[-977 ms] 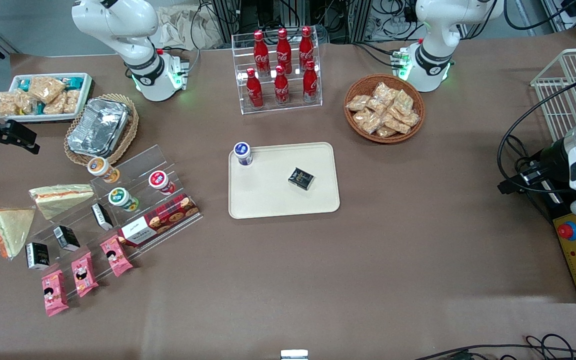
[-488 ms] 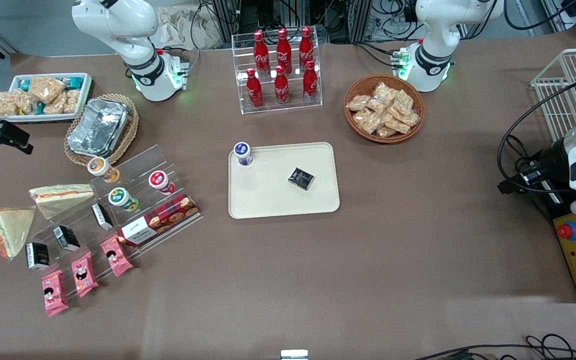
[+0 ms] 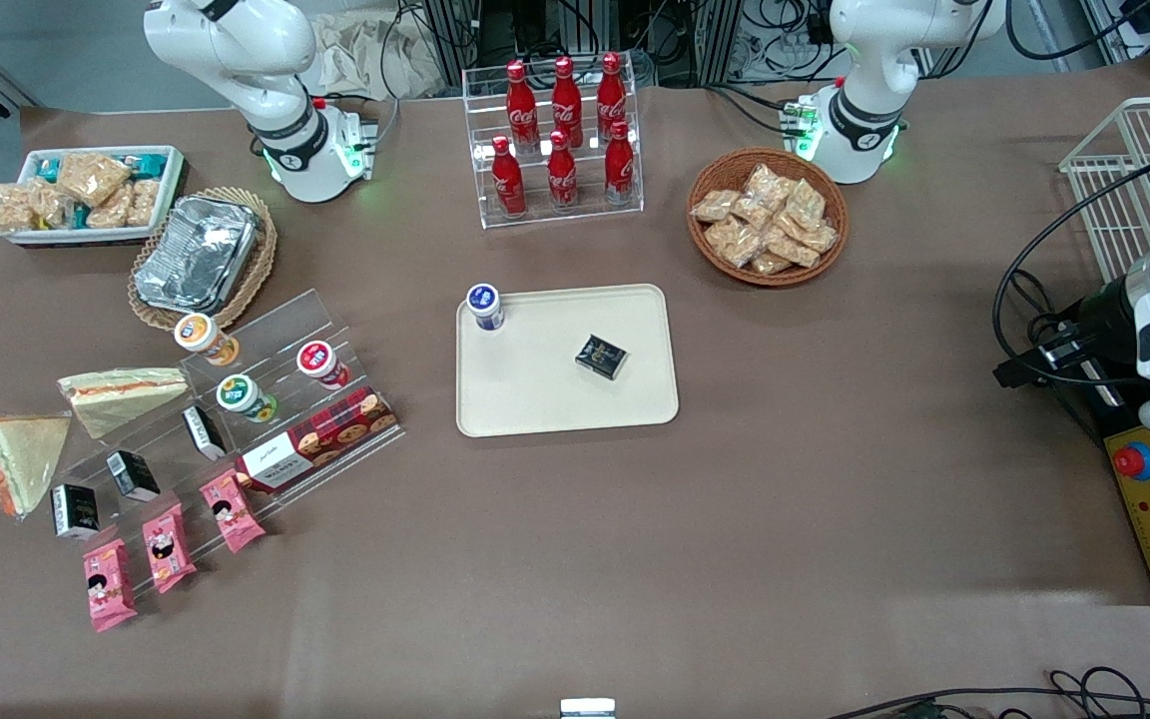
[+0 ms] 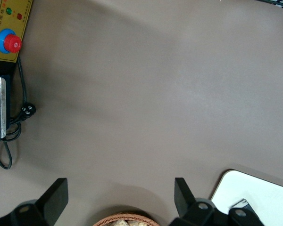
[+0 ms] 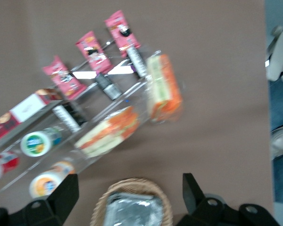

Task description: Place sandwich on tray

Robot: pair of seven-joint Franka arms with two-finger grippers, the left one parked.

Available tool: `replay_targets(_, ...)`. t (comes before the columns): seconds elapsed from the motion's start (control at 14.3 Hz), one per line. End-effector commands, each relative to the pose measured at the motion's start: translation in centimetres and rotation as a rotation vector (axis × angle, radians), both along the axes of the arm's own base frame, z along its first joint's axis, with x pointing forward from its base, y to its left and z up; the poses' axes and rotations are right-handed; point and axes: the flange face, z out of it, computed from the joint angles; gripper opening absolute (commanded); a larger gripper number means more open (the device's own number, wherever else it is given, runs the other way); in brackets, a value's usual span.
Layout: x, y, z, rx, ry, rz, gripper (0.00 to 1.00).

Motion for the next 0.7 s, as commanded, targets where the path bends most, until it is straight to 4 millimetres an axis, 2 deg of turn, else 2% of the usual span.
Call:
replay_targets(0.0, 2.2, -4.5, -1.1, -0.007, -0.013, -0.014, 0.98)
replay_targets(0.07, 2.3, -5.3, -1.6, 0.006, -0.026, -0.032, 0.98)
replay_targets(0.21, 3.2, -5.4, -2.6, 0.009, -0.047, -0.026, 0.98)
replay_targets(0.42, 5.4, -5.9, -7.2, -0.004, -0.014, -0.002, 0.98)
replay_targets(0.63, 7.6, -6.2, -11.9, -0.005, -0.011, 0.119, 0.98)
